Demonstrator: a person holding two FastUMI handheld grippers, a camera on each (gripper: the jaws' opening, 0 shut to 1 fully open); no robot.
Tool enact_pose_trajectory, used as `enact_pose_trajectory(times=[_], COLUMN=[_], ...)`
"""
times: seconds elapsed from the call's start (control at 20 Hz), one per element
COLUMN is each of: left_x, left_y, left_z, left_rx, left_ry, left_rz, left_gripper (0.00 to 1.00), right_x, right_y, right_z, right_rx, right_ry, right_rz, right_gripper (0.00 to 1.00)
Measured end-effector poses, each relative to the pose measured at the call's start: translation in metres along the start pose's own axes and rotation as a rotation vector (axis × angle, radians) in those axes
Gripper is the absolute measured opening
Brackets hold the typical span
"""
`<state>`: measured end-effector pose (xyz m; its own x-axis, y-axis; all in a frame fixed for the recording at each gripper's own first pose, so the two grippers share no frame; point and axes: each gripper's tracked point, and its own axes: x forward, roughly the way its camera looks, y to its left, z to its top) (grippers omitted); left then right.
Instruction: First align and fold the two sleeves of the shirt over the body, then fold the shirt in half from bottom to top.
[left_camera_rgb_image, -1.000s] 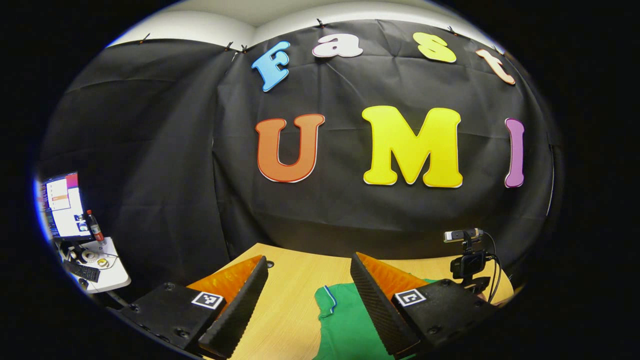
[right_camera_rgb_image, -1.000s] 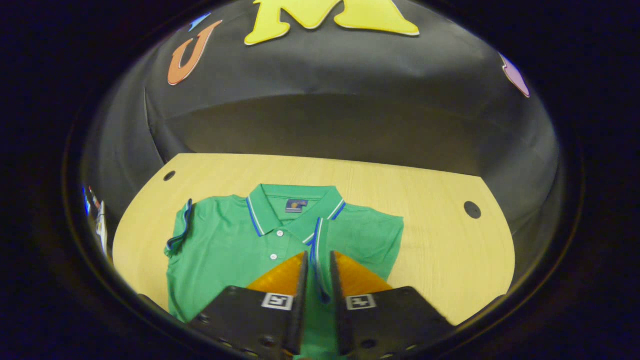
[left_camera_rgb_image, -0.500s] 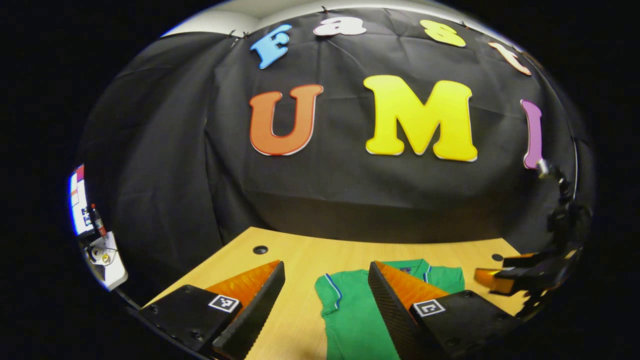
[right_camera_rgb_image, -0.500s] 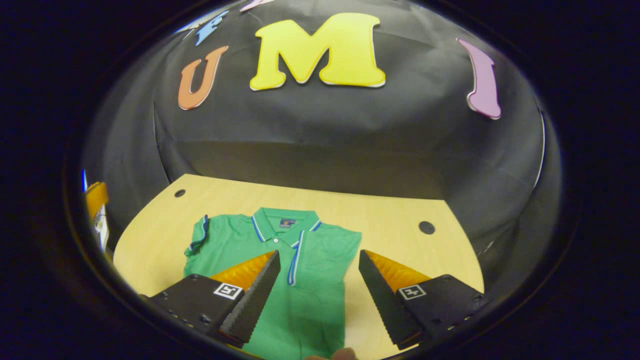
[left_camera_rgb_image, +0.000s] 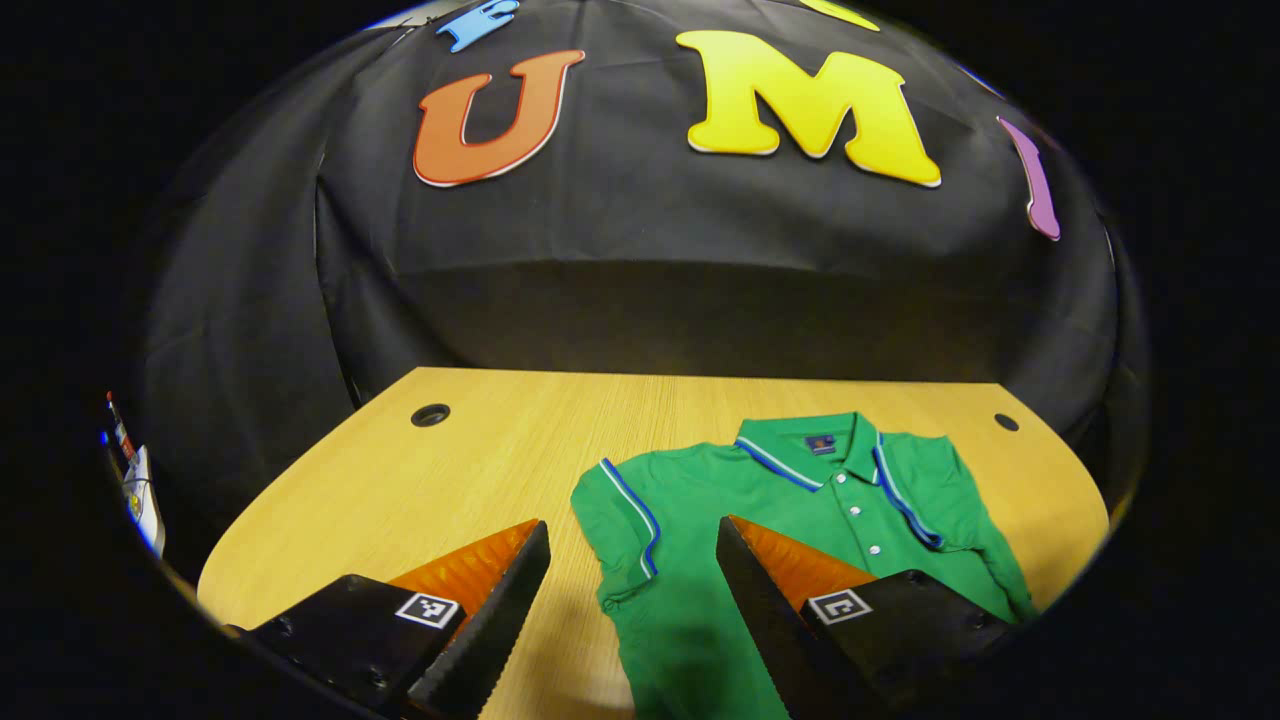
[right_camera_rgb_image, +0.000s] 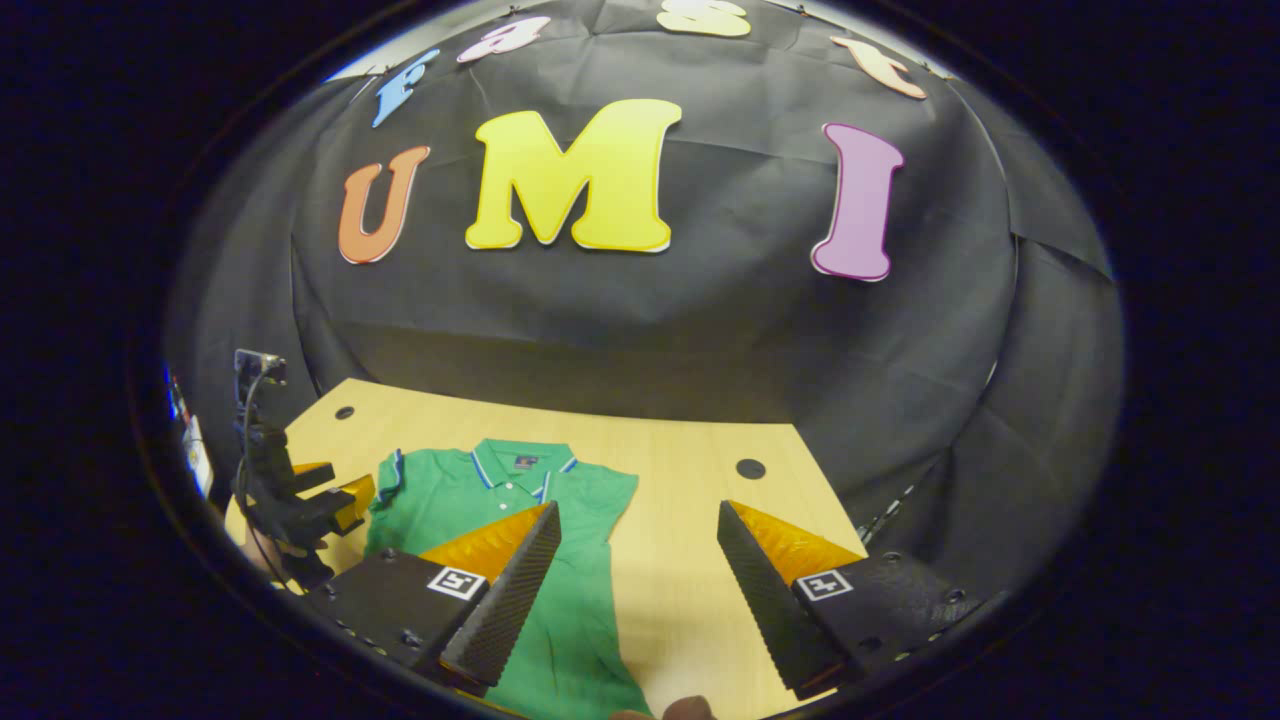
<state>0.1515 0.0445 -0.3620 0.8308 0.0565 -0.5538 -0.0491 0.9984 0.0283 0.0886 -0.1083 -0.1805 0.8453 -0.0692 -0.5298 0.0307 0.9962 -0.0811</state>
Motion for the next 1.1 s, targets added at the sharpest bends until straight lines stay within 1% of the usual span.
enact_pose_trajectory(times=[0.2,0.4,0.45,0.5,0.55,0.6,0.65,0.7,0.75,0.8,0.85,0.95,1.05,1.1], left_x=[0.036,0.052,0.053,0.054,0.054,0.055,0.056,0.058,0.058,0.058,0.057,0.051,0.043,0.040], left_y=[0.002,0.001,-0.001,-0.002,0.001,0.002,0.004,0.005,0.005,0.004,0.005,0.006,0.010,0.011], left_z=[-0.031,-0.043,-0.043,-0.040,-0.036,-0.033,-0.032,-0.033,-0.037,-0.036,-0.034,-0.025,-0.007,0.006], left_rx=[0.040,0.076,0.080,0.085,0.094,0.106,0.114,0.117,0.114,0.103,0.095,0.067,0.053,0.049], left_ry=[0.072,0.102,0.100,0.092,0.081,0.069,0.065,0.074,0.089,0.091,0.091,0.078,0.055,0.038], left_rz=[-0.016,-0.062,-0.076,-0.085,-0.084,-0.082,-0.081,-0.080,-0.084,-0.096,-0.101,-0.115,-0.112,-0.111], left_gripper=[1.00,1.00,0.97,0.90,0.74,0.65,0.50,0.42,0.29,0.26,0.18,0.12,0.08,0.08], right_x=[-0.005,-0.007,-0.006,-0.006,-0.006,-0.005,-0.006,-0.005,-0.007,-0.006,-0.006,-0.005,-0.004,-0.004], right_y=[-0.008,0.003,0.007,0.013,0.019,0.024,0.030,0.035,0.038,0.039,0.040,0.040,0.038,0.038], right_z=[-0.015,-0.012,-0.010,-0.008,-0.007,-0.007,-0.005,-0.005,-0.004,-0.003,-0.001,0.002,0.002,0.004], right_rx=[-0.005,-0.042,-0.060,-0.077,-0.092,-0.100,-0.101,-0.098,-0.096,-0.093,-0.088,-0.077,-0.059,-0.045], right_ry=[0.037,0.025,0.016,0.010,0.004,0.001,-0.002,-0.001,-0.002,-0.005,-0.008,-0.014,-0.017,-0.021], right_rz=[-0.037,-0.036,-0.032,-0.023,-0.017,-0.009,0.002,0.012,0.017,0.018,0.019,0.015,0.003,0.000], right_gripper=[0.96,0.97,0.96,0.96,0.97,0.96,0.96,0.98,0.98,0.98,0.96,0.96,0.98,0.96])
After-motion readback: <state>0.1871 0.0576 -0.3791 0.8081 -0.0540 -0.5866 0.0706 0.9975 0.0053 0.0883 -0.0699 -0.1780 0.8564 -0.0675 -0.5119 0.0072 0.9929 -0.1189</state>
